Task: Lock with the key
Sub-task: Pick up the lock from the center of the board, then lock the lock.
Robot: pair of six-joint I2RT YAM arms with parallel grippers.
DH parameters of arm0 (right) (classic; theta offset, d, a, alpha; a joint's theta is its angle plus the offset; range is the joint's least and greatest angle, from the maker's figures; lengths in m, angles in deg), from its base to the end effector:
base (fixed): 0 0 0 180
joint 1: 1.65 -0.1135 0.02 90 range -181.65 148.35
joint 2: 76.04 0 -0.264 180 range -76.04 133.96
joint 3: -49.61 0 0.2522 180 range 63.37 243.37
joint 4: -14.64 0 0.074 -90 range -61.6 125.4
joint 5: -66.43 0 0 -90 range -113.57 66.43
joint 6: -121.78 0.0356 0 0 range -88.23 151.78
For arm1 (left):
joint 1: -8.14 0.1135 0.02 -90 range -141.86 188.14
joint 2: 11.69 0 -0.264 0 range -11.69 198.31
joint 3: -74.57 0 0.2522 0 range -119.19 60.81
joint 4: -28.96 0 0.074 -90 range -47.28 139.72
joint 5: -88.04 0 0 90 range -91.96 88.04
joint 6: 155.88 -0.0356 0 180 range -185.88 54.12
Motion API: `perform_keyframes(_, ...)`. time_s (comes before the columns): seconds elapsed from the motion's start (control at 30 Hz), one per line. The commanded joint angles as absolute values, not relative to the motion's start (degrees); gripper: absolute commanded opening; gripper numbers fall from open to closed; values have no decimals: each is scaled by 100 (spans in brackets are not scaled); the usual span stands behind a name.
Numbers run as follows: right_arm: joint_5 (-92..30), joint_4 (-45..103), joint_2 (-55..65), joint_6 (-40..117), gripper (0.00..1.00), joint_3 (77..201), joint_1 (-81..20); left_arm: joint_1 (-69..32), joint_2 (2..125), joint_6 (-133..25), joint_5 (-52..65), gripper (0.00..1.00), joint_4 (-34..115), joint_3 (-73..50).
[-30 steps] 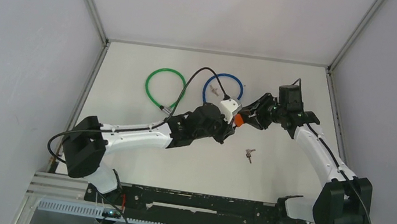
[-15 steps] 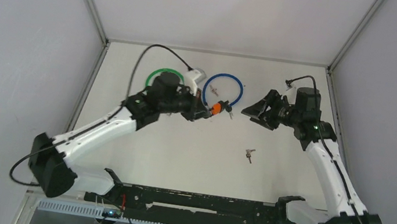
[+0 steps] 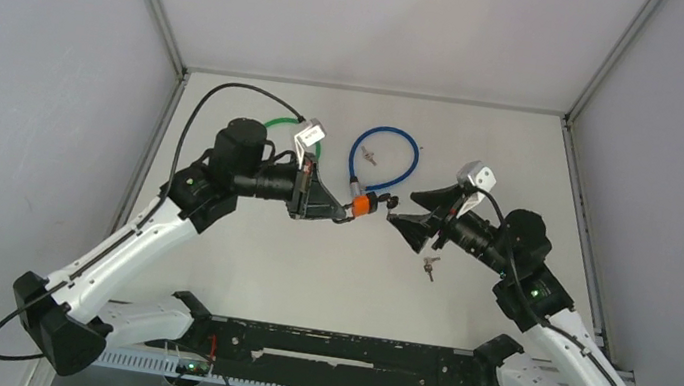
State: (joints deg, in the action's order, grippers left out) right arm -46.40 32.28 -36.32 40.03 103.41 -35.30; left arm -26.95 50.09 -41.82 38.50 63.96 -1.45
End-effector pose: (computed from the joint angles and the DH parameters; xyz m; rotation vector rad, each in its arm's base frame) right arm 0.1323 0.1047 0.3369 -0.6774 1.5622 0.8776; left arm 0.1783 -0.1535 0.3723 0.7079 1.9674 -1.3399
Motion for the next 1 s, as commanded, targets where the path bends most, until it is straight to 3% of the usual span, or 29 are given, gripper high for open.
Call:
perform_keyframes(0.0, -5593, 2208, -3647, 3342, 75, 10618, -3218, -2657, 4571, -4626, 4646, 0, 6371, -141)
perform_keyframes(0.13, -6507, 1897, -3672, 3356, 85, 10641, -2886, -2656, 4375, -4965, 4876, 0, 6556, -178)
perform_keyframes(0.27, -7887, 1137, -3101, 4583, 90, 10850, -2353, -2654, 4323, -5264, 5026, 0, 6821, -266)
perform_keyframes(0.53, -8499, 1730, -2206, 4297, 99, 11420, -3020, -2655, 4318, -5366, 5106, 0, 6930, -300)
perform_keyframes(0.8, -8613, 1753, -1746, 4127, 98, 11453, -3449, -2656, 4322, -5375, 5125, 0, 6914, -356)
perform_keyframes(0.97, -8850, 1529, -1375, 4351, 88, 11453, -3496, -2656, 4316, -5366, 5133, 0, 6905, -430)
